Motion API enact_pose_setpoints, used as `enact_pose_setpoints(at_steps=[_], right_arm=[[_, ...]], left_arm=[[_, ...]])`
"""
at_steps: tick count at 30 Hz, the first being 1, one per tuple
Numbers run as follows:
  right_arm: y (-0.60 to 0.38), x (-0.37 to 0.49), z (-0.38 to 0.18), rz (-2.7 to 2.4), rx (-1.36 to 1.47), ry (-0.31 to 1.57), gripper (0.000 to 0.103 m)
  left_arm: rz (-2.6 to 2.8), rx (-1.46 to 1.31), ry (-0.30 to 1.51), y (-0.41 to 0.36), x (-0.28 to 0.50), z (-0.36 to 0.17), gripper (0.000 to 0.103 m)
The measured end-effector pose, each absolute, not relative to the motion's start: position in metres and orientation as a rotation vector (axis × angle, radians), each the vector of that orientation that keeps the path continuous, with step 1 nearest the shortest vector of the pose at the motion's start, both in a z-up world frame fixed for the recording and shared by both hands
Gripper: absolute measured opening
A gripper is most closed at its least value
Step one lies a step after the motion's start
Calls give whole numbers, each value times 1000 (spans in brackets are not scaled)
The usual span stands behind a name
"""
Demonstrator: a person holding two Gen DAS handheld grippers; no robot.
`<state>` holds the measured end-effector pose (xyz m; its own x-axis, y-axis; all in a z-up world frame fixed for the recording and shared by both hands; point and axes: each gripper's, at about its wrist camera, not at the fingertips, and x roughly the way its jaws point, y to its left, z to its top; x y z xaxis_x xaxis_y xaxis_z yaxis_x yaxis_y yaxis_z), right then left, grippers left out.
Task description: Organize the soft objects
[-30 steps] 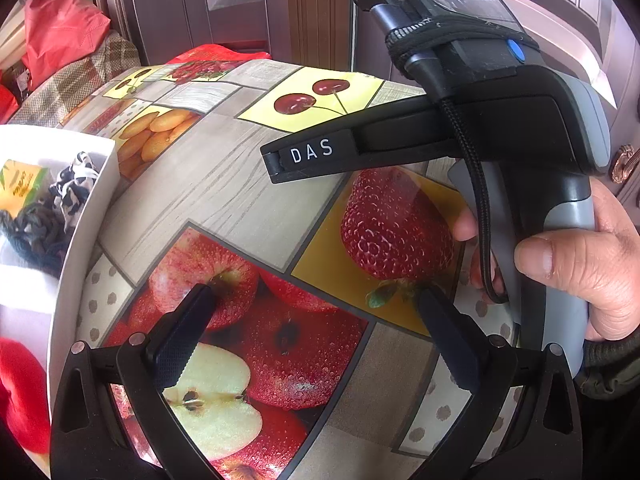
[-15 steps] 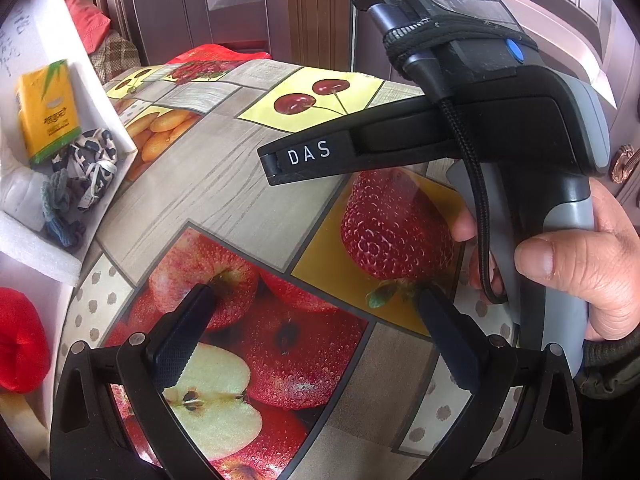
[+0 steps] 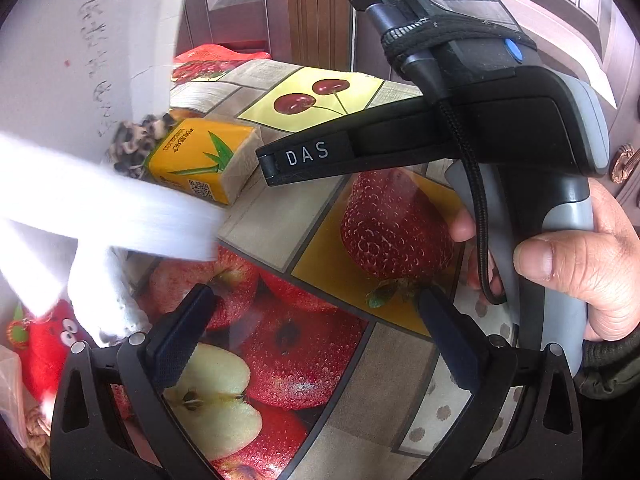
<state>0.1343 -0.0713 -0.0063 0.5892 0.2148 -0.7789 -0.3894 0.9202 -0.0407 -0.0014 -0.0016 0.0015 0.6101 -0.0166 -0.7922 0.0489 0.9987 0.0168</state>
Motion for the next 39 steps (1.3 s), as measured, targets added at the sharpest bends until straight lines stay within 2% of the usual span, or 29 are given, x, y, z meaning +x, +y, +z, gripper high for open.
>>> enact_pose_setpoints(at_steps=[39], right_arm=[[-68, 134, -7, 359, -211, 874, 103]], left_arm=[[-38, 38, 914, -2, -1, 1, 102]])
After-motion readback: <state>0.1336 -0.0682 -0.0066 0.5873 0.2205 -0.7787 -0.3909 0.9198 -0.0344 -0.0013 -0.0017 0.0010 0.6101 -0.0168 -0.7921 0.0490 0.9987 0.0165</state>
